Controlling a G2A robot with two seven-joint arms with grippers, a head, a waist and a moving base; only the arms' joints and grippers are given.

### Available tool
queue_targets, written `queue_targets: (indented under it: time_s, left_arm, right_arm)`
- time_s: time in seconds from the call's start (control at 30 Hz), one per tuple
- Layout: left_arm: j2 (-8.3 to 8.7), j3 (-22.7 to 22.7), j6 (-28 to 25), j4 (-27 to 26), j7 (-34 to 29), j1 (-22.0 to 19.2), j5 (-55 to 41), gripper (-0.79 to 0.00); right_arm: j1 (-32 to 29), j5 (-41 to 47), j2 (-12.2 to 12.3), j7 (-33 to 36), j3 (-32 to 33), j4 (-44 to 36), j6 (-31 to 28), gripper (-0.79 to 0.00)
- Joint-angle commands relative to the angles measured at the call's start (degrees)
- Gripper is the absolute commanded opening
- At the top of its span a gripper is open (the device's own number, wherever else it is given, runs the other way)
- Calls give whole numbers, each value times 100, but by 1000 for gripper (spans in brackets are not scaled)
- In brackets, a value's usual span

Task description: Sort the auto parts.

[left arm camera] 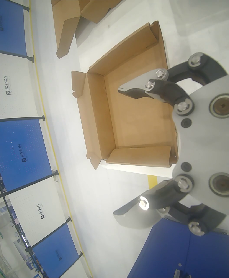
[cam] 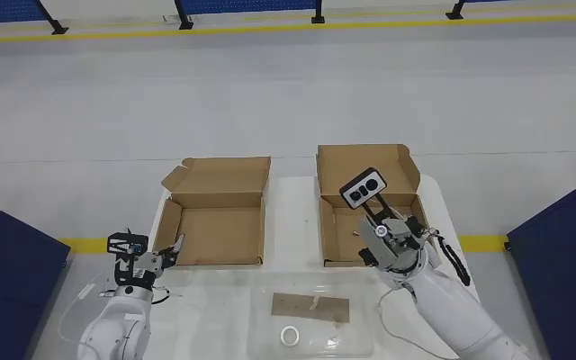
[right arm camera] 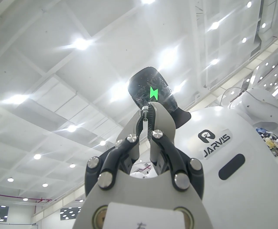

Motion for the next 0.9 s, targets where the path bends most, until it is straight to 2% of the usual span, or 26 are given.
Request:
queue_targets:
  time_s: [0.0, 0.27, 0.63, 0.87]
  left_arm:
    - [0, 0, 0, 0, 0, 0, 0, 0]
    - [0, 0, 0, 0, 0, 0, 0, 0]
    - [0, 0, 0, 0, 0, 0, 0, 0]
    - [0, 0, 0, 0, 0, 0, 0, 0]
  right_arm:
    - [-32, 142, -31, 53, 4, -25, 41, -785]
    - [-131, 848, -195, 309, 24, -76, 238, -785]
    - [-169, 283, -298, 217, 264, -42, 379, -785]
    - [-193, 291, -324, 249, 297, -77, 423, -785]
